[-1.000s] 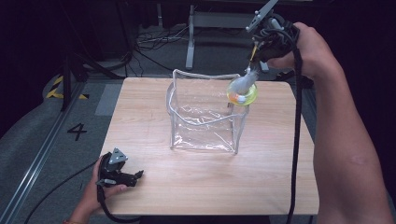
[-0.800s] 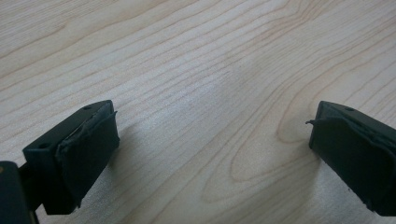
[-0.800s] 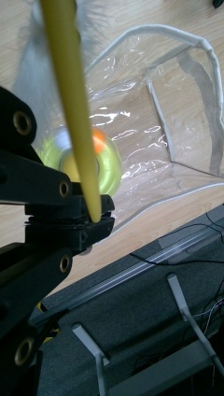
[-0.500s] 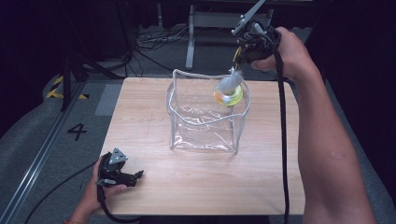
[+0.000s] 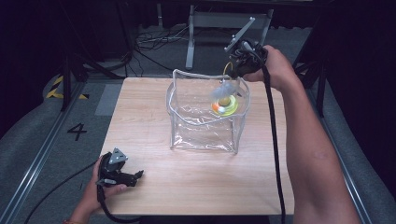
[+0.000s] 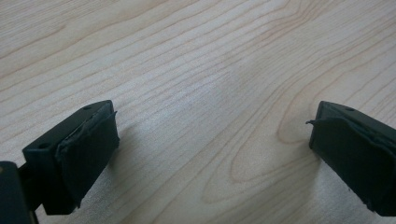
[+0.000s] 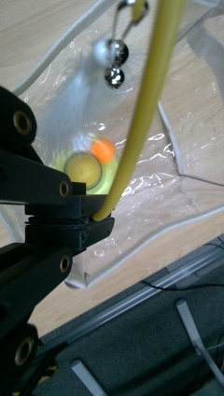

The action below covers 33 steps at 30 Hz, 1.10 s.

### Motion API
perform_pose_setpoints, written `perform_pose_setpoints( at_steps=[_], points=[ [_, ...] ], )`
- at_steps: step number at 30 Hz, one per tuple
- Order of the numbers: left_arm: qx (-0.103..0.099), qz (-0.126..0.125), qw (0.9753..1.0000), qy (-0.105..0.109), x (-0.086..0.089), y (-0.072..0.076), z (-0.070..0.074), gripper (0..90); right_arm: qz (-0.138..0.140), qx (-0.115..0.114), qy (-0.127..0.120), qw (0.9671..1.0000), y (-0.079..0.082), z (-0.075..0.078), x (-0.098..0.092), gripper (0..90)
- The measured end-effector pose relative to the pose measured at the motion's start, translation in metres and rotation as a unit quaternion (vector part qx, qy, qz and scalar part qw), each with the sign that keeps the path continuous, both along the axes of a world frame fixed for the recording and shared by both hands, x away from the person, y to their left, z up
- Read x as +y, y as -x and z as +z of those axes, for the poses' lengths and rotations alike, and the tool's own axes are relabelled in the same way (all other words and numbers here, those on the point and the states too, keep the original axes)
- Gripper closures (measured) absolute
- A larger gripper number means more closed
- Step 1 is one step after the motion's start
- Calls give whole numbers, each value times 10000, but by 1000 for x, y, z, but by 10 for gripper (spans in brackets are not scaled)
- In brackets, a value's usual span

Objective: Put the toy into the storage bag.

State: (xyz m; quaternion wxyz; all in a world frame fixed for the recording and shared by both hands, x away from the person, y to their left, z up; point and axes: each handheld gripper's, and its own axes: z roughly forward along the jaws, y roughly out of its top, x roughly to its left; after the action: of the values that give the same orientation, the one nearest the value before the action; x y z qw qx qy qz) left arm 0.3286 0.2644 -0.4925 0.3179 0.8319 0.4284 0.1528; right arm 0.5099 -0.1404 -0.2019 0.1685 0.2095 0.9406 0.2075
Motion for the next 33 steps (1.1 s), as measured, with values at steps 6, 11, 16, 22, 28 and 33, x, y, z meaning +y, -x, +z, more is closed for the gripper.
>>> perform_pose_setpoints(
  at_steps=[6, 11, 16, 22, 28, 33],
  points=[
    [2, -8, 10000, -17, 0, 0, 0, 17, 121, 231, 9, 9997, -2, -28, 4, 884],
    [1, 8, 10000, -13, 0, 0, 0, 17, 136, 343, 88, 9993, -3, -45, 5, 883],
    [1, 9, 10000, -11, 0, 0, 0, 17, 96, 500, 144, 9986, -3, -59, 3, 883],
    [1, 7, 10000, -15, 0, 0, 0, 16, 112, 601, 209, 9979, -1, -68, 1, 882],
    [-1, -1, 10000, 0, 0, 0, 0, 17, 102, 681, 182, 9975, 1, -74, -2, 883],
    [0, 9, 10000, -11, 0, 0, 0, 16, 194, 633, 156, 9977, 6, -73, -1, 880]
  ],
)
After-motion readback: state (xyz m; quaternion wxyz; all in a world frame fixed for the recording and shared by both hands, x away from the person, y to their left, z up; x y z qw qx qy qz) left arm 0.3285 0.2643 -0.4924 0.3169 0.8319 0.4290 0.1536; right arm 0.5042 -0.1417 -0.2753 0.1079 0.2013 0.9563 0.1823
